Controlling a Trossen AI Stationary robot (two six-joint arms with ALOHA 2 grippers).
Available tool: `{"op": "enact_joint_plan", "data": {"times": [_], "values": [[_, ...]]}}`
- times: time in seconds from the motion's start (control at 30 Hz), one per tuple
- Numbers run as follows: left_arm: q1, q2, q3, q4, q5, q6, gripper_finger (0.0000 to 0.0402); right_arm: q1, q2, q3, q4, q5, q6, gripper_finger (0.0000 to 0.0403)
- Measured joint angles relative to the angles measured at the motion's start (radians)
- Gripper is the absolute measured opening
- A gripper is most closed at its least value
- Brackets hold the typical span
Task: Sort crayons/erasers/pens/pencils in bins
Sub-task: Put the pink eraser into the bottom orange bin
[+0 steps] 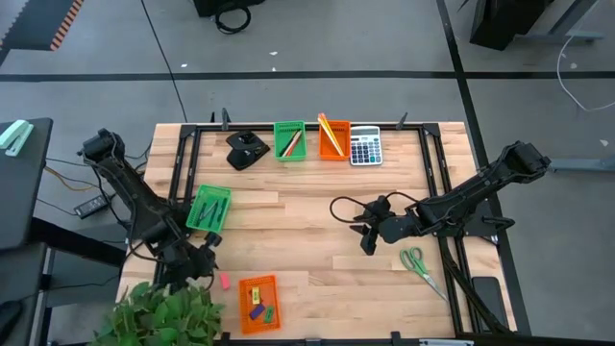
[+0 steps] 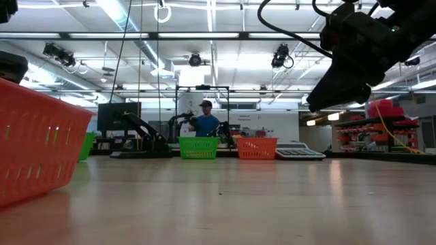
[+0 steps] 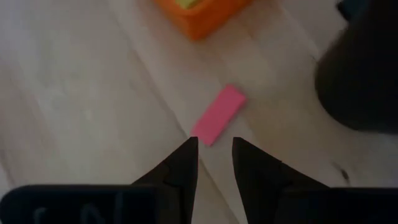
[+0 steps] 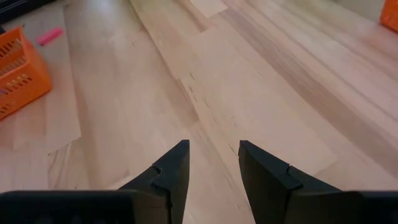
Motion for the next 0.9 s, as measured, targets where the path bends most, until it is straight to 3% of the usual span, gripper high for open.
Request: {"op": "enact_joint_plan", "data": {"times": [0.17,0.3,0.53,0.67,0.9], "values": [[0.0,0.0,0.0,-0.029,0.073,0.101,0.0108,0.0,0.0,0.0,-0.002,0.014,-0.024,0.0145],[0.014,0.001,0.0,-0.039,0.066,0.193,0.0116,0.0,0.0,0.0,-0.002,0.042,-0.048,0.0145],[0.097,0.002,0.0,-0.007,0.05,0.322,0.0184,0.0,0.0,0.0,-0.002,0.045,-0.078,0.0145],[0.146,0.024,0.001,0.044,0.097,0.41,0.0218,0.0,0.0,0.0,-0.002,0.045,-0.078,0.0145],[0.197,0.149,0.012,0.051,0.176,0.506,0.0238,0.0,0.0,0.0,-0.004,0.045,-0.094,0.0145]]}}
